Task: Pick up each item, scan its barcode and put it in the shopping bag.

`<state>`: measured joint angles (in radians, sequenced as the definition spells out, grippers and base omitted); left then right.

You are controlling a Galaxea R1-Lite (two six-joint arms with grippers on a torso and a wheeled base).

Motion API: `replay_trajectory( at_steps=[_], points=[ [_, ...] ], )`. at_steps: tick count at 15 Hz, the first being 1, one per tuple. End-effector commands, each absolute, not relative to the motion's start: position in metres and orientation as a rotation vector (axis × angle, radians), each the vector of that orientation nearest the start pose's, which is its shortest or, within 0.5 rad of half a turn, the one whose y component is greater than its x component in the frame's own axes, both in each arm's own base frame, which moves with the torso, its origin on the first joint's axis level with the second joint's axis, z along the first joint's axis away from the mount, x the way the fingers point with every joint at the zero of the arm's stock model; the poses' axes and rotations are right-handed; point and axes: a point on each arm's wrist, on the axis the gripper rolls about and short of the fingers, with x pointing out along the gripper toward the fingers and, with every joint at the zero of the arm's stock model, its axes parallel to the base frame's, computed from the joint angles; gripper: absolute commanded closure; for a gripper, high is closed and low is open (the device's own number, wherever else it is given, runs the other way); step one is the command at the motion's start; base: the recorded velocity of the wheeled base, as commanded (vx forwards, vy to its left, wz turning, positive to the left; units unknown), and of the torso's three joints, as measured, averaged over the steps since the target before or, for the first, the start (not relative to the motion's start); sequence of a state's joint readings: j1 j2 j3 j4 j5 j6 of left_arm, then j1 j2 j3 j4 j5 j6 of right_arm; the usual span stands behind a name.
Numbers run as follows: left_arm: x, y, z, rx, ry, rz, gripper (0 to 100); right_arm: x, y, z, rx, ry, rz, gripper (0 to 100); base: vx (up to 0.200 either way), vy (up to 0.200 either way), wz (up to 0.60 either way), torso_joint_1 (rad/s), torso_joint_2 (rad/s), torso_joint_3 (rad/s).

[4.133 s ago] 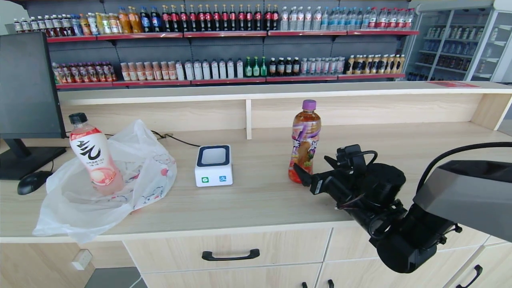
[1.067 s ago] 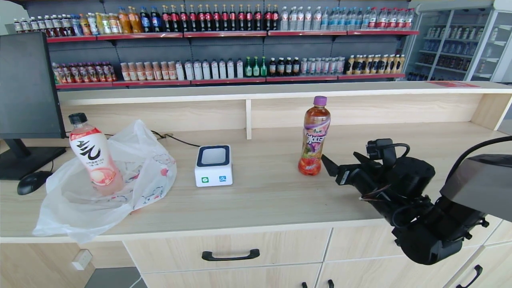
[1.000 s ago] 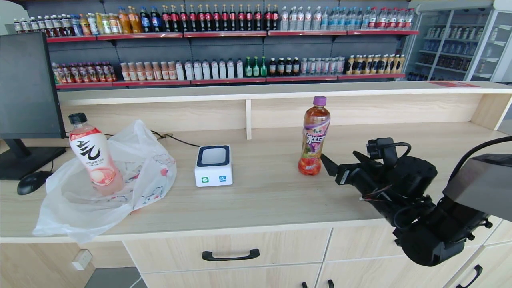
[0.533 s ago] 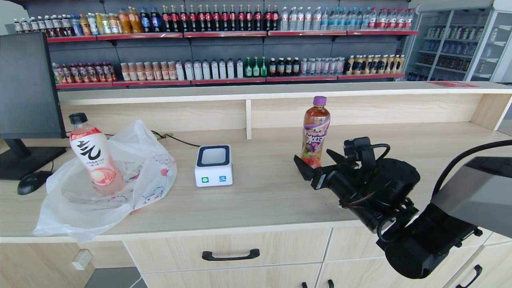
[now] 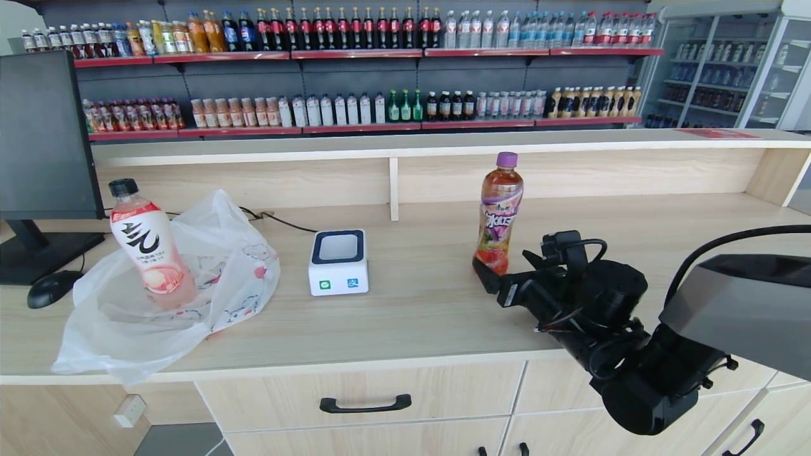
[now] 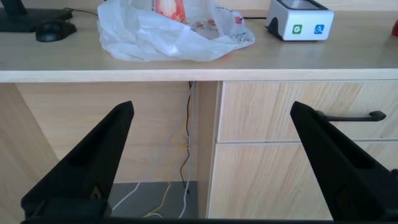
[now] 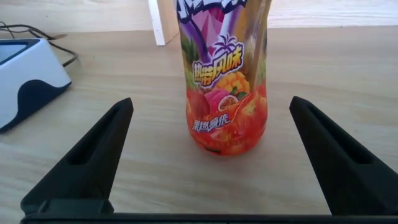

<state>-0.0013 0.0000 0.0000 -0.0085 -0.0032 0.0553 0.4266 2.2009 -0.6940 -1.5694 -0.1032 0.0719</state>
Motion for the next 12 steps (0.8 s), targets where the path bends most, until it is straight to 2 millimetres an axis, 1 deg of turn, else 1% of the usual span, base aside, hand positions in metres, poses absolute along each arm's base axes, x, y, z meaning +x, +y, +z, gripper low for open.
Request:
replay_trajectory(
  at_steps=[1,5,12],
  points=[
    [-0.023,0.000,0.076,0.055,-0.009,-0.004,0,0.339,0.145,0.073,0.083,-0.038,0.308,0,0.000,0.000,0.00,0.000,0.00,0.000],
    [-0.023,0.000,0.076,0.055,-0.009,-0.004,0,0.345,0.131,0.072,0.083,-0.037,0.267,0,0.000,0.000,0.00,0.000,0.00,0.000],
    [-0.023,0.000,0.076,0.055,-0.009,-0.004,0,0.348,0.107,0.075,0.080,-0.038,0.202,0,0.000,0.000,0.00,0.000,0.00,0.000]
  ],
)
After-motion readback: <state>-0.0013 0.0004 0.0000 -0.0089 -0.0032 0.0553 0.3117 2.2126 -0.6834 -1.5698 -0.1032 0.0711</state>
